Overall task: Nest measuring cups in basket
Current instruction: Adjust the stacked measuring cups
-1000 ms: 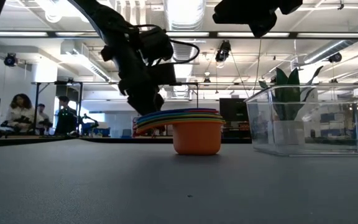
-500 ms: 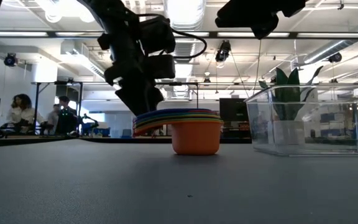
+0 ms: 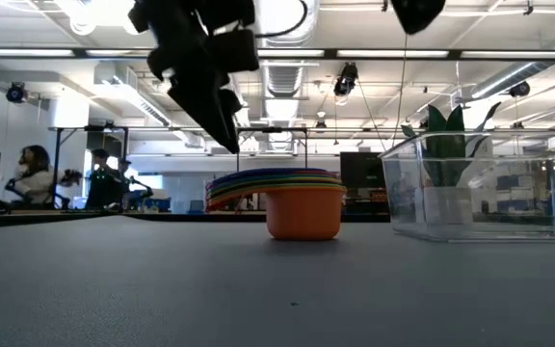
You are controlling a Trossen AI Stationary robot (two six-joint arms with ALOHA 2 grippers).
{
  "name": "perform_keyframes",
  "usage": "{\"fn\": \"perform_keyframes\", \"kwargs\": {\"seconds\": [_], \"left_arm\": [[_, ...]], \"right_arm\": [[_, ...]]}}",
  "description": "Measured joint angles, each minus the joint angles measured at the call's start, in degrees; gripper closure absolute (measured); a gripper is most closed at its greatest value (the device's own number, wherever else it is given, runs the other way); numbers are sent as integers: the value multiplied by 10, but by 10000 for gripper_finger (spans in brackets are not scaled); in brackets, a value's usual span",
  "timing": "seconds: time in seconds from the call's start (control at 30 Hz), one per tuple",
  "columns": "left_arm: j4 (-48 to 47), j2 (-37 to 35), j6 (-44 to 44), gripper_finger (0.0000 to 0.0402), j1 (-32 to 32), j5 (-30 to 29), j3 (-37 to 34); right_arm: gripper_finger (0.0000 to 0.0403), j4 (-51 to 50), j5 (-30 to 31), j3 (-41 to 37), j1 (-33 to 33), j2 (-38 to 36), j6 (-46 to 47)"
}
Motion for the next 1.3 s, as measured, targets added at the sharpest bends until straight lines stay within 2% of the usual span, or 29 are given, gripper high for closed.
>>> {"fn": "perform_keyframes", "kwargs": {"seconds": [0.2,0.4,0.57,0.77,1.0,1.3], "left_arm": [[1,-3,-31,171,-55,-19,-12],[4,1,2,171,-49,-149,-14],[9,6,26,171,7,-125,-18],[30,19,41,171,55,-111,-57],[80,27,42,171,61,-80,-108],[116,55,34,171,57,-51,-112]], "right_arm": [[335,-4,2,7,4,-8,-16],[335,-16,3,7,4,-9,-8],[335,-30,3,7,4,-9,-2],[335,-34,2,7,4,-9,0],[335,-32,3,7,4,-9,-1],[335,-31,18,7,3,-11,-14]]}}
